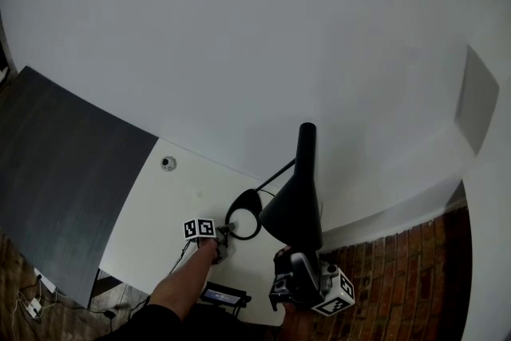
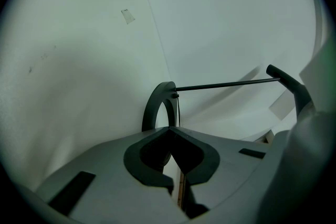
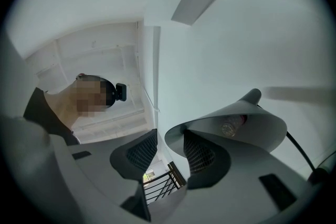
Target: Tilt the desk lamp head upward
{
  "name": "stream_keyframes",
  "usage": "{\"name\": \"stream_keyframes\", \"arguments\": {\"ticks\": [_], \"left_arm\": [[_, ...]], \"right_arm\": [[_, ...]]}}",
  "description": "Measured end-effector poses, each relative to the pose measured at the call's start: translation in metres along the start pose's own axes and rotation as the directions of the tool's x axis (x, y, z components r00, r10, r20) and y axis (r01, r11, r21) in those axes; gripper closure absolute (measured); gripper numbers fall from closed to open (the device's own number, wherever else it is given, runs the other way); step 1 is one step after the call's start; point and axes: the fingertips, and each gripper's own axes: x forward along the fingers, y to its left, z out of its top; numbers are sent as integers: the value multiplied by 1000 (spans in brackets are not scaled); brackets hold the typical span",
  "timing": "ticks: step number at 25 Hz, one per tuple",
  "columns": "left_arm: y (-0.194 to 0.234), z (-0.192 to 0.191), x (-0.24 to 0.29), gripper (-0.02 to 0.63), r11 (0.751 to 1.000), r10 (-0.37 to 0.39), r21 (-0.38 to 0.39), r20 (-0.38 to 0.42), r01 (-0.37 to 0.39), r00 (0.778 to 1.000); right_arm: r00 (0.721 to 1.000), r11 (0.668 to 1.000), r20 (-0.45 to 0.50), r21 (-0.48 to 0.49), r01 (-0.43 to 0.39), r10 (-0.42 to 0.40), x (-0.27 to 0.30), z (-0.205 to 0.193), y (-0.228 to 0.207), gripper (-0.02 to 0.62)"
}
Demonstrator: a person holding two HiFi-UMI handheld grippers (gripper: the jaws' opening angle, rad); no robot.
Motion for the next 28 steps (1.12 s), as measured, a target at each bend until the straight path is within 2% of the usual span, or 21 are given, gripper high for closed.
{"name": "stream_keyframes", "arguments": {"ticks": [28], "left_arm": [[0, -1, -1, 595, 1000, -5, -4, -2, 5, 1000]], "right_arm": [[999, 999, -9, -19, -49, 48, 33, 40, 12, 434]]}}
